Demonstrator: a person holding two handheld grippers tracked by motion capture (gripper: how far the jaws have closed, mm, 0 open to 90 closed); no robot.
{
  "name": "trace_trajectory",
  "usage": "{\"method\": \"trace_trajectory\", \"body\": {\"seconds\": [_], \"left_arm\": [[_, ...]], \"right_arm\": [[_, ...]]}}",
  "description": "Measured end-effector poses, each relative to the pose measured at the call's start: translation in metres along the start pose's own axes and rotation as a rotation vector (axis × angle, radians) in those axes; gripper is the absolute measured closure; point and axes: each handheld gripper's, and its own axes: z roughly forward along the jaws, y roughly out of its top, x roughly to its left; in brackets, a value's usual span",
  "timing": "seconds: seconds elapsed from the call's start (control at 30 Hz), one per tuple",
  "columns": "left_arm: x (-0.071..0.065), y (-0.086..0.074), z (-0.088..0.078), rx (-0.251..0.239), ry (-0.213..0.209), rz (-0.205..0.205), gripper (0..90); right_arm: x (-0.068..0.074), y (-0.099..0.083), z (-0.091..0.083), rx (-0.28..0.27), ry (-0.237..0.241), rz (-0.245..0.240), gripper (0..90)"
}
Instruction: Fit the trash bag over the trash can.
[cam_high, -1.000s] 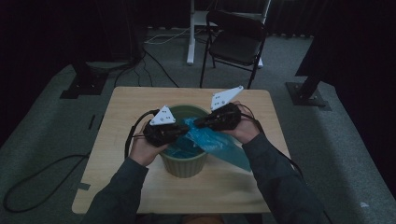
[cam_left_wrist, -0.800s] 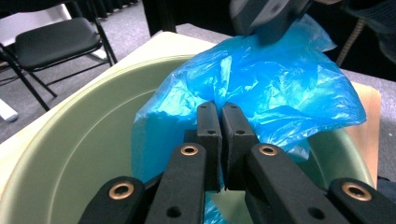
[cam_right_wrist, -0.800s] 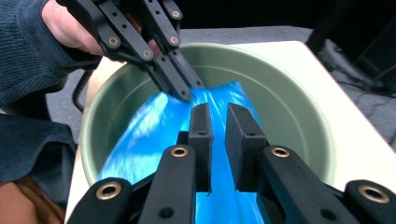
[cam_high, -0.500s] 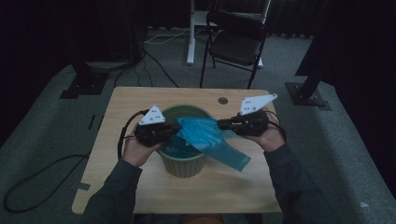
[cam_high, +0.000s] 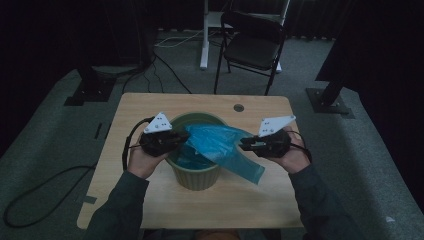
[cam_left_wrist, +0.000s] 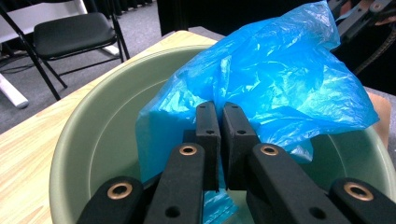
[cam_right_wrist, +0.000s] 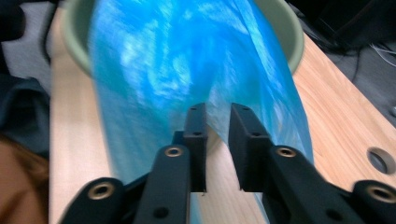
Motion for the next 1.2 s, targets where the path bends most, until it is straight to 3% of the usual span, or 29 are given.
{"method": "trace_trajectory", "body": {"seconds": [0.13,0.2,0.27,0.33,0.47,0.5,1.2], "left_arm": [[0.001,-0.001,-0.001,-0.001,0.0,-0.002,86.1],[0.001,-0.001,-0.001,0.0,-0.001,-0.002,86.0],[0.001,-0.001,0.0,-0.001,-0.003,-0.003,86.1],[0.001,-0.001,0.0,-0.004,-0.004,-0.005,86.1],[0.002,-0.002,-0.001,-0.001,-0.001,-0.005,86.2],[0.003,-0.002,-0.001,-0.002,0.001,-0.007,86.2],[0.026,-0.02,-0.018,-0.025,0.032,-0.11,86.3]], "right_arm": [[0.001,0.0,0.01,0.015,-0.01,-0.025,64.4],[0.001,0.0,0.01,0.015,-0.01,-0.025,64.4],[0.001,0.003,0.015,0.029,-0.04,-0.049,62.2],[-0.001,0.005,0.019,0.037,-0.044,-0.051,64.4],[-0.008,0.007,0.026,0.051,-0.026,-0.027,87.7],[-0.009,0.007,0.026,0.051,-0.026,-0.021,90.0],[-0.019,-0.004,0.004,0.056,-0.041,0.018,90.0]]}}
